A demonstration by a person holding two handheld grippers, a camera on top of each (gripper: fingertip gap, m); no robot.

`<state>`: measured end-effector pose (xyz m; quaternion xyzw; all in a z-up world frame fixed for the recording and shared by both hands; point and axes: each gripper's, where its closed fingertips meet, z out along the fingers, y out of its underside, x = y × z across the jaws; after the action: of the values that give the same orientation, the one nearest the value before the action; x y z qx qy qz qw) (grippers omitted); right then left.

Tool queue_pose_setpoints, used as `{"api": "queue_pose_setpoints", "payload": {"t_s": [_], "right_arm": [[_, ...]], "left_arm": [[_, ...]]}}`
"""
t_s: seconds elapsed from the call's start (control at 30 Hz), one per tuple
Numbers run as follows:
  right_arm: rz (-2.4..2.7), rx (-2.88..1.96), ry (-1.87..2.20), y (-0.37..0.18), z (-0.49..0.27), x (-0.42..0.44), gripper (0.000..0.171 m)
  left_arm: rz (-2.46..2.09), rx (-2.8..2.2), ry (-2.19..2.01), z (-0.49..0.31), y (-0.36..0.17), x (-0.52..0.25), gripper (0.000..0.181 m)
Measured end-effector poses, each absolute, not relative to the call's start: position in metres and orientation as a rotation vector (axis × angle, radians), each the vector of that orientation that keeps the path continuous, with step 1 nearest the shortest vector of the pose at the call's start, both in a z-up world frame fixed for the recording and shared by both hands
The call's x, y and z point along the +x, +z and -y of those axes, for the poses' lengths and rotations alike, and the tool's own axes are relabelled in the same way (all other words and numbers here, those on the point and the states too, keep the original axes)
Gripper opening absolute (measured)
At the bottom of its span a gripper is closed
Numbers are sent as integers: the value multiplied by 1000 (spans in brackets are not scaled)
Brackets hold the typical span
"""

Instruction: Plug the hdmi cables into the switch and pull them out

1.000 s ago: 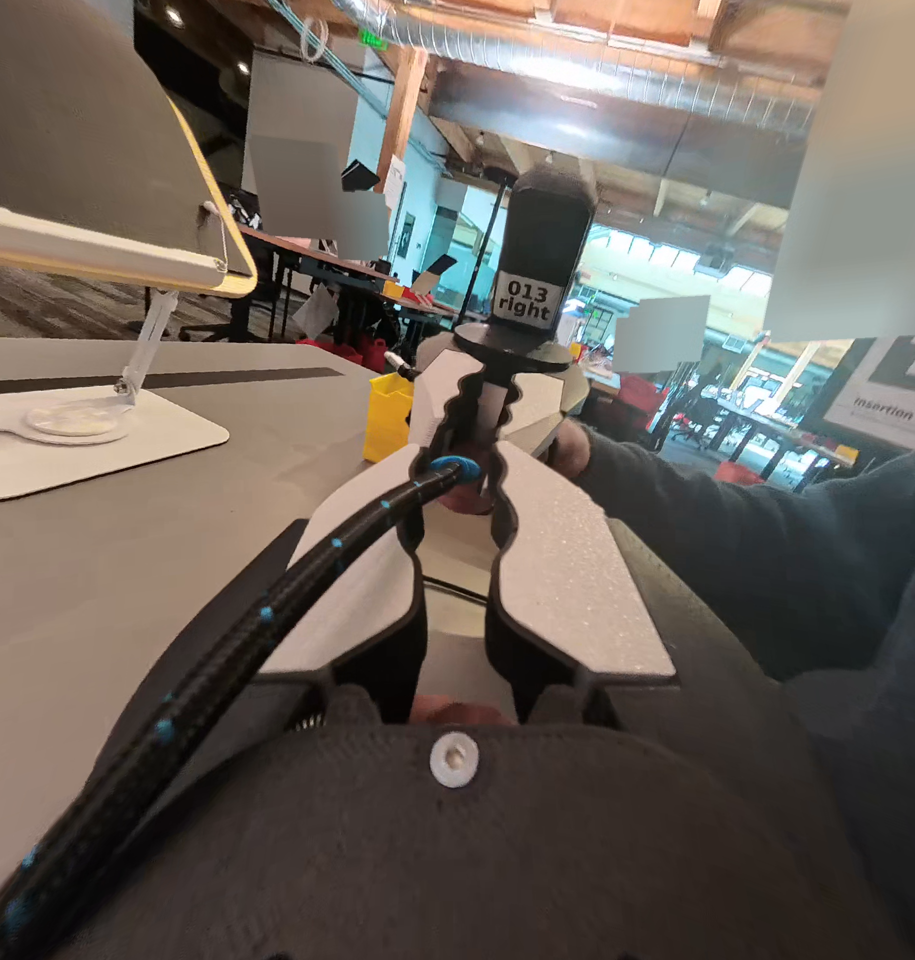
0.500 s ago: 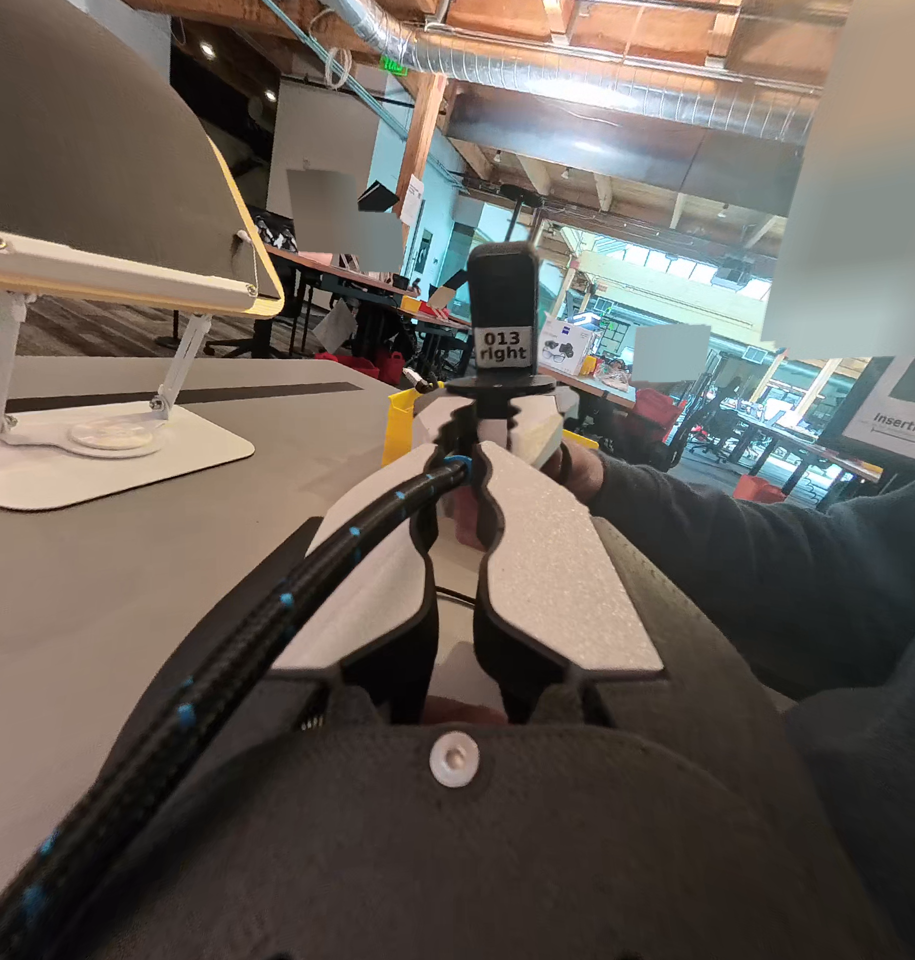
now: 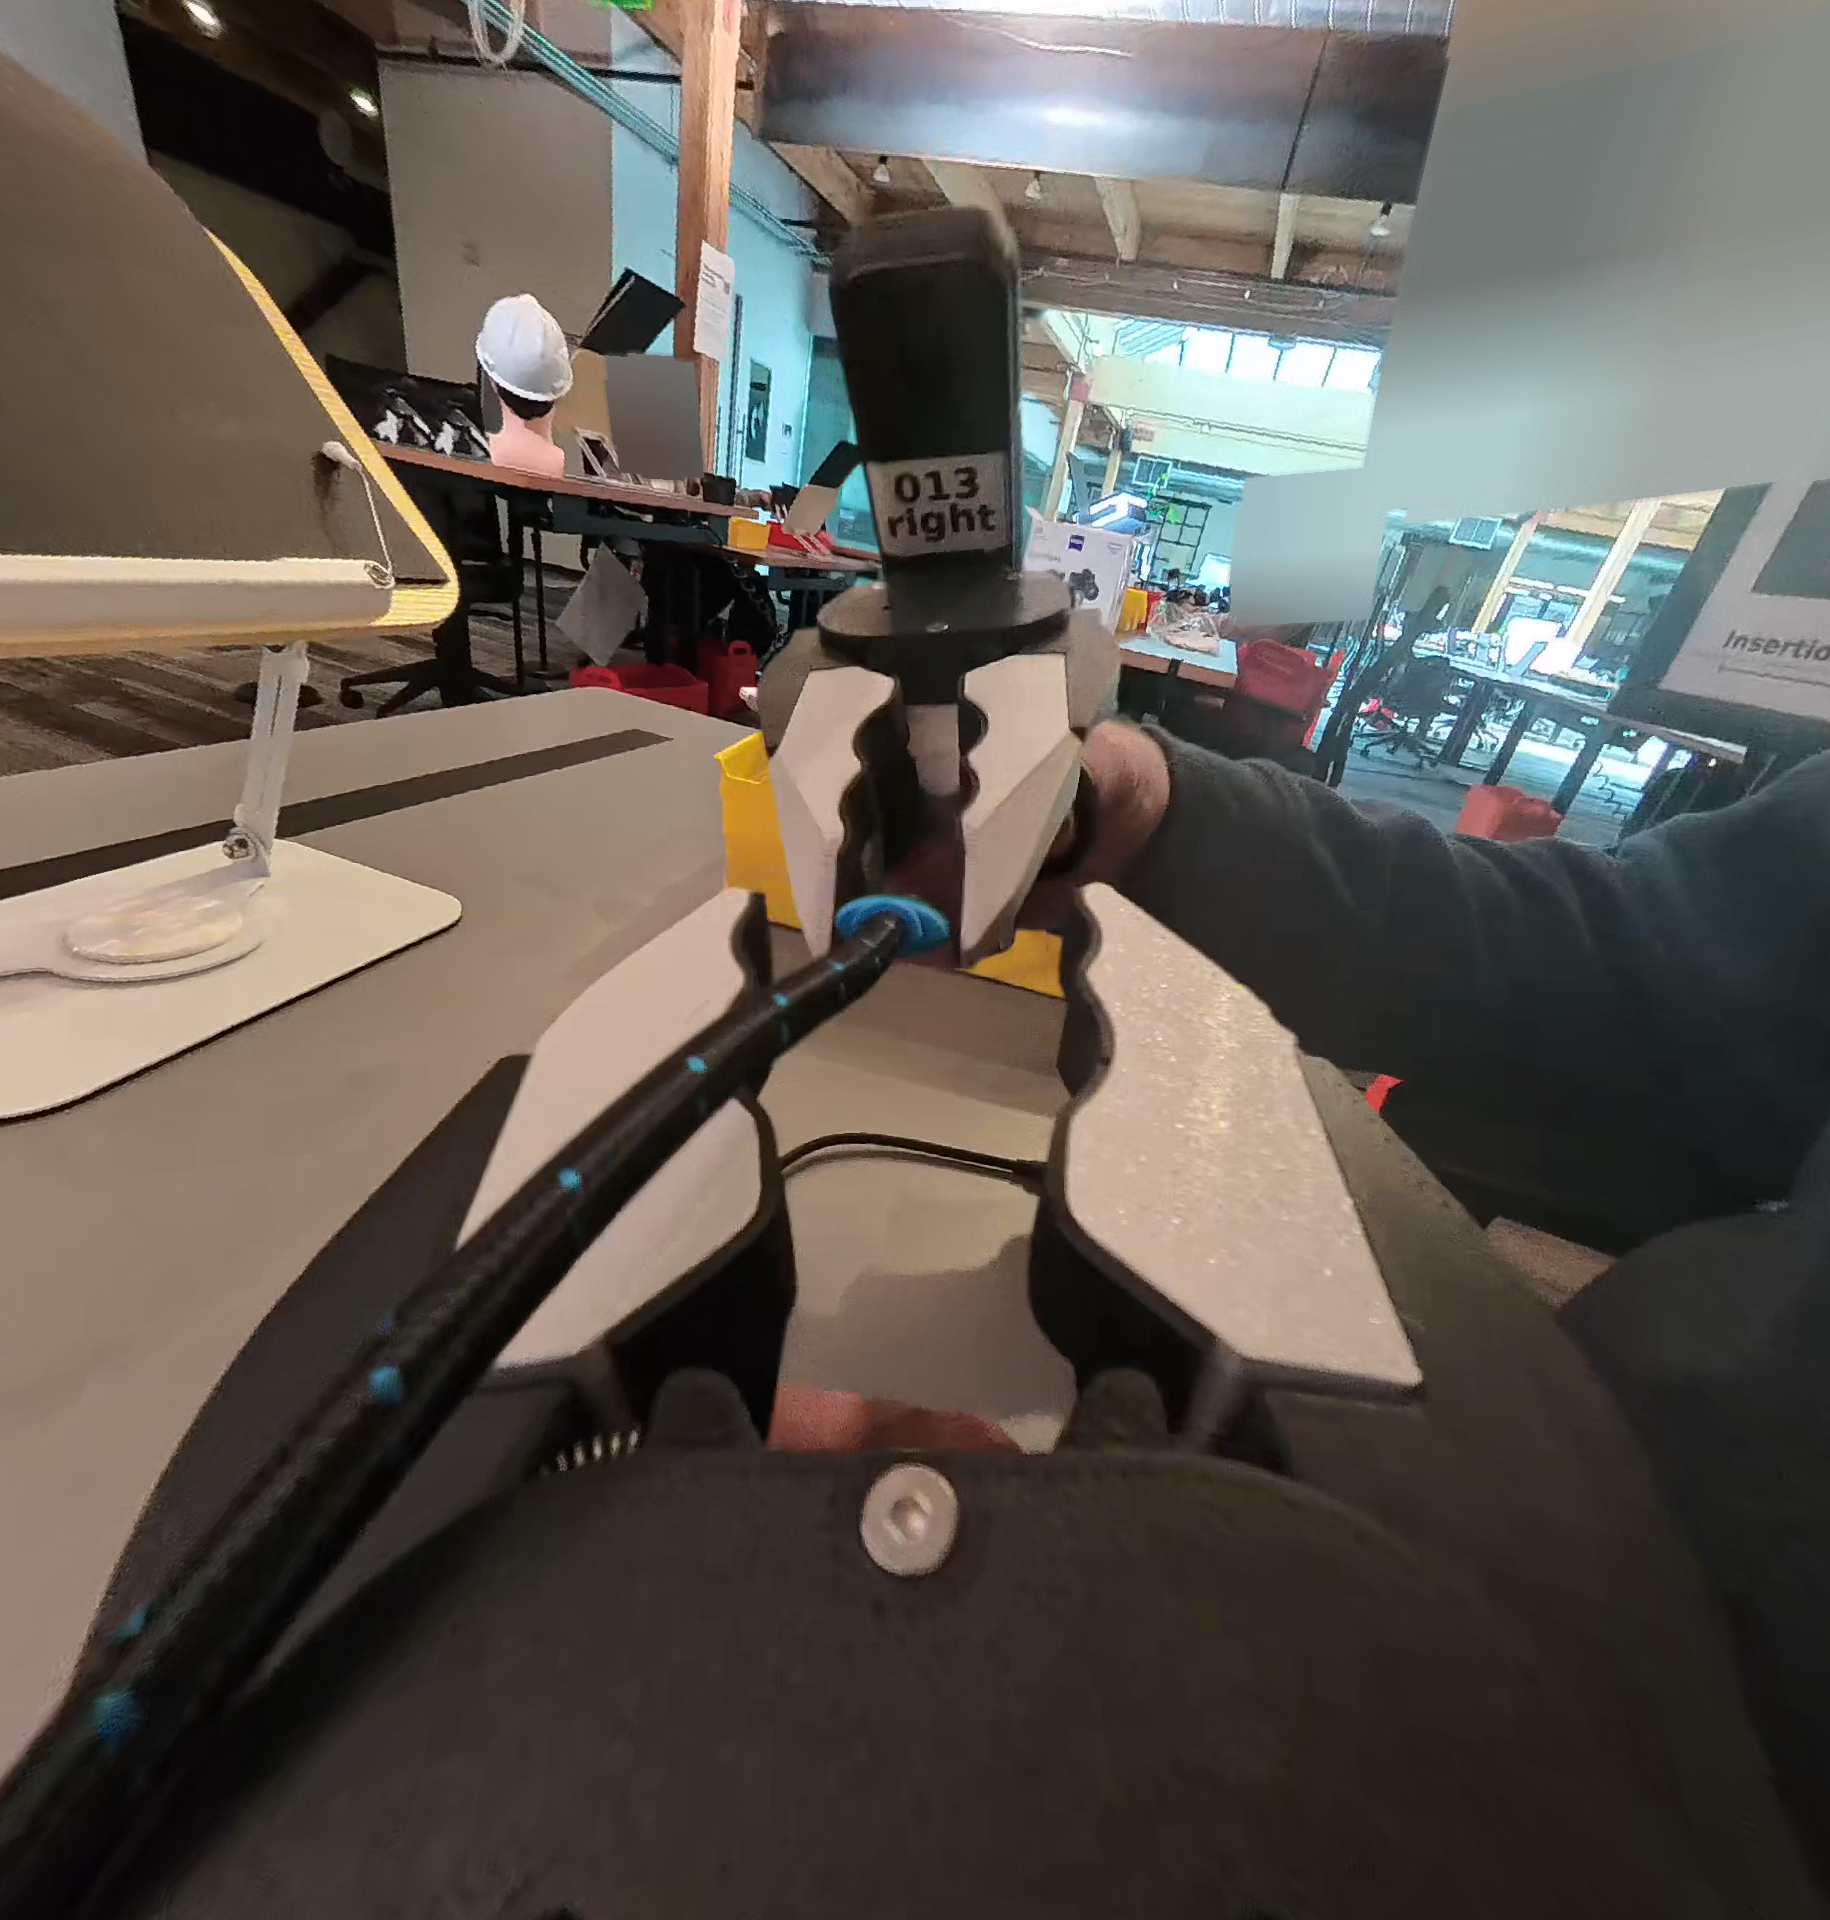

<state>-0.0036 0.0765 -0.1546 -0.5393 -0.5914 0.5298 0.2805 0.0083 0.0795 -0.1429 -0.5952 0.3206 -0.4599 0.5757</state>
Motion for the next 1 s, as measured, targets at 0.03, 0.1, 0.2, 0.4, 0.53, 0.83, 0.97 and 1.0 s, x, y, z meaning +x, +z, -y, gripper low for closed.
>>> {"api": "queue_pose_setpoints", "payload": {"t_s": [0.03,0.1,0.2,0.4,0.53,0.83,0.97,1.0], "right_arm": [[1622,-1454,1386,-157,-76,-3,19],[1676,-1465,1342,-159,-75,-3,19],[1723,-1472,1298,-158,-76,-3,19],[1774,-1480,1256,-156,-77,1,19],[1843,-1502,1245,-160,-73,5,18],[1994,-1530,1200,-167,-67,10,18],[2011,-1535,1192,-168,-66,12,18],[2007,-1533,1198,-167,-66,12,18]], "left_arm": [[-740,-1390,-1081,-81,-142,8,54],[-744,-1388,-1072,-83,-141,9,53],[-726,-1370,-1092,-85,-136,7,37],[-732,-1349,-1081,-85,-135,4,11],[-849,-1358,-1046,-79,-142,8,15],[-1003,-1337,-931,-72,-147,13,17],[-1034,-1343,-902,-71,-150,14,19],[-1053,-1349,-890,-71,-153,14,19]]}}
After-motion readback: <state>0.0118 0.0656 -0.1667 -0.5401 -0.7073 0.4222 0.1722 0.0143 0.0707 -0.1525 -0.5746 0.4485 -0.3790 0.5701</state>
